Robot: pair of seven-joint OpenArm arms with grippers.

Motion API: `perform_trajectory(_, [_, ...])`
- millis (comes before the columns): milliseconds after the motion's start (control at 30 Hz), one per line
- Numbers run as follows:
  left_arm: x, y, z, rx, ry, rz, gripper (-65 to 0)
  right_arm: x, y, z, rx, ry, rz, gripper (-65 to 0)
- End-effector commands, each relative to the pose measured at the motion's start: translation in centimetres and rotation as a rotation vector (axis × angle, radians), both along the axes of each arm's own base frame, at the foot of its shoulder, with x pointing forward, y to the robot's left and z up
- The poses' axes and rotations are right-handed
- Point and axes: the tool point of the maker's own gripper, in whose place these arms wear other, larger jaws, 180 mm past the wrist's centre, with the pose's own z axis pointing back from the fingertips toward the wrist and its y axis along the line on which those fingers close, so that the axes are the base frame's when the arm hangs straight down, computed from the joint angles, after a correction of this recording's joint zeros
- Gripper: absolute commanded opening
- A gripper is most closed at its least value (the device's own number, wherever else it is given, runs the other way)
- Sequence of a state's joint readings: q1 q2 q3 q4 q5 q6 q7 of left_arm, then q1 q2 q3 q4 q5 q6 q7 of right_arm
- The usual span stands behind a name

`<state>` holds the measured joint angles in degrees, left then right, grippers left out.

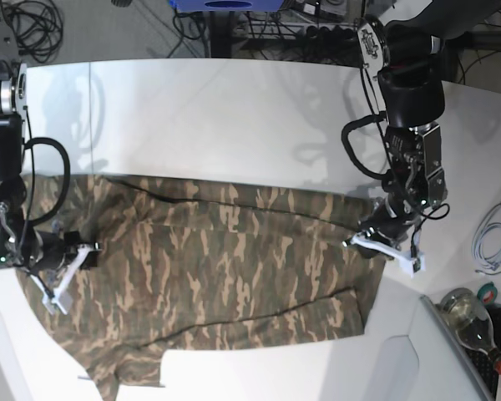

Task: Layout the t-shirt on the table in an organized manner, then fold the t-shirt properly
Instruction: 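Drag the shirt toward the table center with both grippers, then release the shirt and raise both grippers away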

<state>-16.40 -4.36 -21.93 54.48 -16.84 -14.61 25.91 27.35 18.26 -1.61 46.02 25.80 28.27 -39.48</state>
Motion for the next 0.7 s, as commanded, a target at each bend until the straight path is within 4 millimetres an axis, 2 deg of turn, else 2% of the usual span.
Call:
perform_trajectory(0, [1.6,0.6,1.9,0.009,-0.062,0.01,-65.0,2.3,-0.7,2.5,0.009,-0.077,-0.017,-64.8])
perform_trajectory(167, [2.2,0.6,2.3,0.009,-0.07,0.011,-65.0,2.5,-1.0,2.0,0.024,-0.075,-0.041,-64.8])
perform_trajectory(300, [1.9,1.9,2.0,0.025,-0.044,0.081,-65.0,2.2,-1.2,1.6,0.028,-0.065,-0.052,-64.8])
perform_trajectory(500, [1.9,2.2,1.9,0.029,-0.04,0.092,-65.0,2.4,-1.9,1.3,0.016,-0.058,-0.12,-63.8])
perform_trajectory(567, [1.9,2.2,1.9,0.029,-0.04,0.092,-65.0,2.6,-2.4,1.4,0.009,-0.057,-0.166,-58.2])
perform_trajectory(667, [1.8,2.6,1.8,0.035,-0.031,0.118,-63.8,2.6,-2.5,1.4,0.007,-0.055,-0.18,-41.4])
